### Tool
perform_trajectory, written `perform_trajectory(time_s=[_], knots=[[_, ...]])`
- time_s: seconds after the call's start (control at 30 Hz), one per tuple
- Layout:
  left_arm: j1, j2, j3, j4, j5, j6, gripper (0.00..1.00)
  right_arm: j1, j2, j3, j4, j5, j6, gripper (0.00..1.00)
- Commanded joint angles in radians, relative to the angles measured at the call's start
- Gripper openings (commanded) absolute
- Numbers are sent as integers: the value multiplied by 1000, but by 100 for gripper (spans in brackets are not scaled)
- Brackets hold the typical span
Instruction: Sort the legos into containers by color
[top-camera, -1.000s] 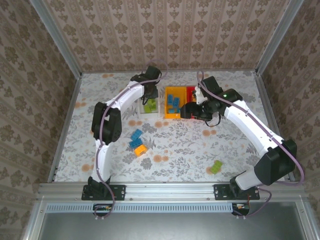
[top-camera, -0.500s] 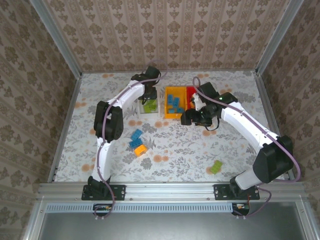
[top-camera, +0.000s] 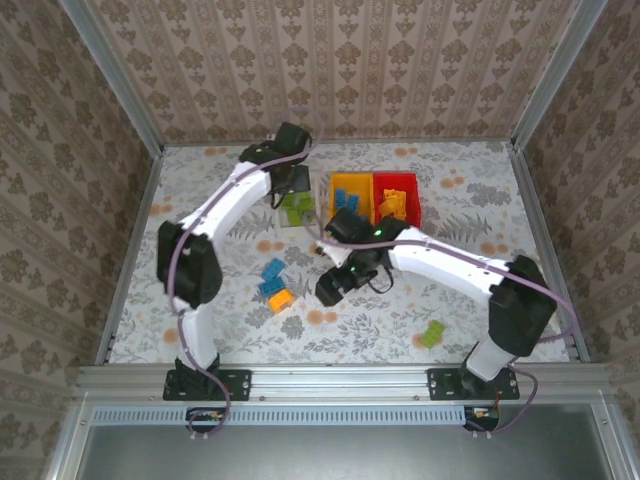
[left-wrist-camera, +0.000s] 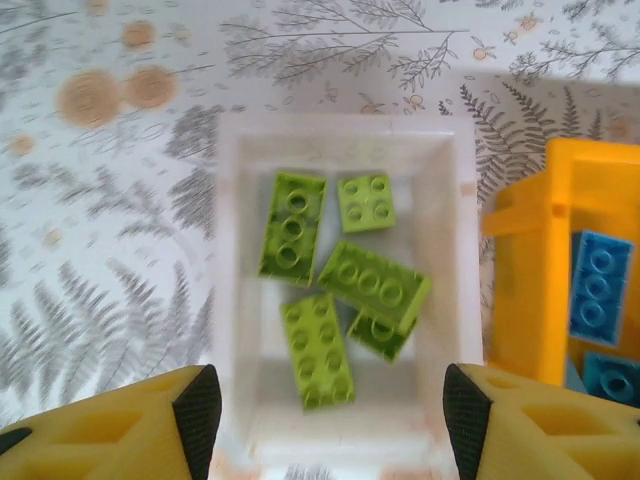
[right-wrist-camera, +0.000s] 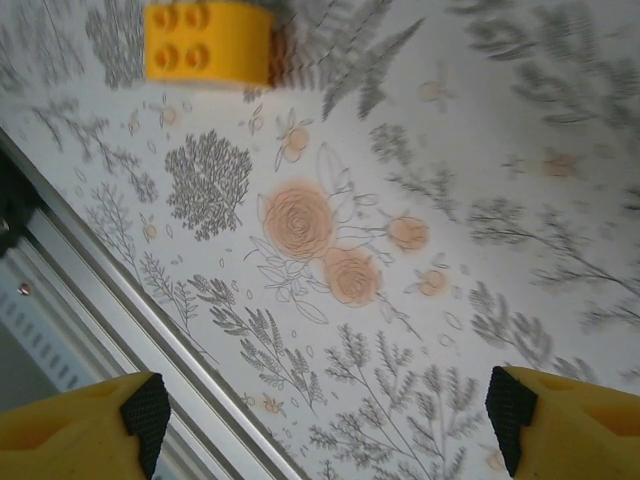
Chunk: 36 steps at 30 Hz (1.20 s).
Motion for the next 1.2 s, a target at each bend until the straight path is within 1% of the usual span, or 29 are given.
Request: perform_trajectory(time_s=[0.0, 0.13, 0.23, 0.27, 0.33, 0.43, 0.5, 0.67, 0.73, 0.8, 0.9, 0.97, 1.03, 1.17], knots=[[29, -192, -160, -33, -19, -90, 66, 66, 75, 47, 42, 66, -36, 89], [50, -469, -425, -54, -62, -191, 69, 153, 203, 149, 40, 106, -27, 94], [47, -649, -572, -113, -84, -266, 69, 193, 282, 215, 45, 151, 10, 98], [43, -706, -607, -133, -92, -287, 69, 199, 305, 235, 42, 167, 27, 99], [36, -812, -680, -186, -111, -330, 69, 207, 363, 286, 27, 191, 57, 100], [34, -960, -745, -282, -150, -391, 69, 214, 425, 340, 26, 214, 89, 100], [37, -1031, -770, -339, -161, -409, 69, 215, 467, 391, 18, 224, 100, 100], [42, -1120, -799, -478, -155, -440, 68, 219, 590, 549, -57, 263, 119, 99], [42, -1155, -818, -502, -138, -446, 68, 220, 639, 607, -94, 276, 131, 97], [44, -1177, -836, -516, -115, -441, 67, 219, 660, 625, -99, 279, 143, 94], [46, -1185, -857, -530, -75, -427, 66, 221, 669, 632, -85, 287, 155, 89], [46, -1189, -869, -533, -51, -424, 65, 221, 682, 647, -90, 290, 160, 82], [46, -1197, -877, -530, -42, -420, 64, 221, 690, 654, -96, 289, 165, 75], [48, -1191, -878, -513, -30, -408, 63, 221, 676, 638, -99, 289, 178, 65]])
